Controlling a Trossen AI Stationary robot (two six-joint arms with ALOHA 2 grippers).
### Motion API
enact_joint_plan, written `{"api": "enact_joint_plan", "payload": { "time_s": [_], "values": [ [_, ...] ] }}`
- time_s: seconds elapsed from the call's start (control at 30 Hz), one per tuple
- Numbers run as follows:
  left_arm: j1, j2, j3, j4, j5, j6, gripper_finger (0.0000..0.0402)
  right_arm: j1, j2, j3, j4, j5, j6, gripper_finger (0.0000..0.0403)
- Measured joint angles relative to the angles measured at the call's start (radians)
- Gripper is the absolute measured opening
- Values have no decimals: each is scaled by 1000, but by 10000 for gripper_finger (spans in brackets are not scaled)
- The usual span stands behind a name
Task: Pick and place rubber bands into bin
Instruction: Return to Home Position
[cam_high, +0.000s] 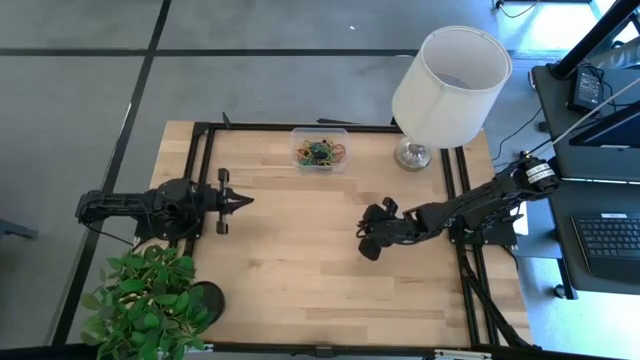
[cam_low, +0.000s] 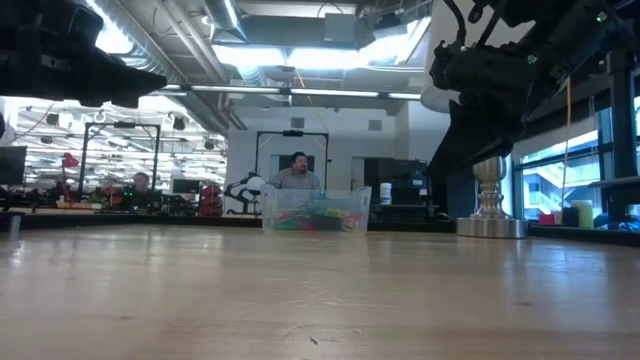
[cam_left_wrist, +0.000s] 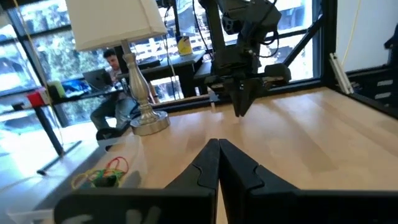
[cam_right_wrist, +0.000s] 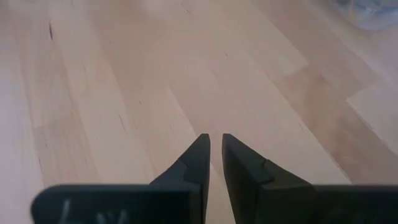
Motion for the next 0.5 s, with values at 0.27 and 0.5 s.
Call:
{"api": "enact_joint_plan", "payload": {
  "time_s": [0.27, 0.5],
  "values": [
    [2, 0, 0, -1, 2, -131, 3, 46, -3, -70, 26, 75, -79, 47],
    [2, 0, 0, -1, 2, -131, 6, 21, -16, -205, 243, -2, -293, 40]
  ]
}}
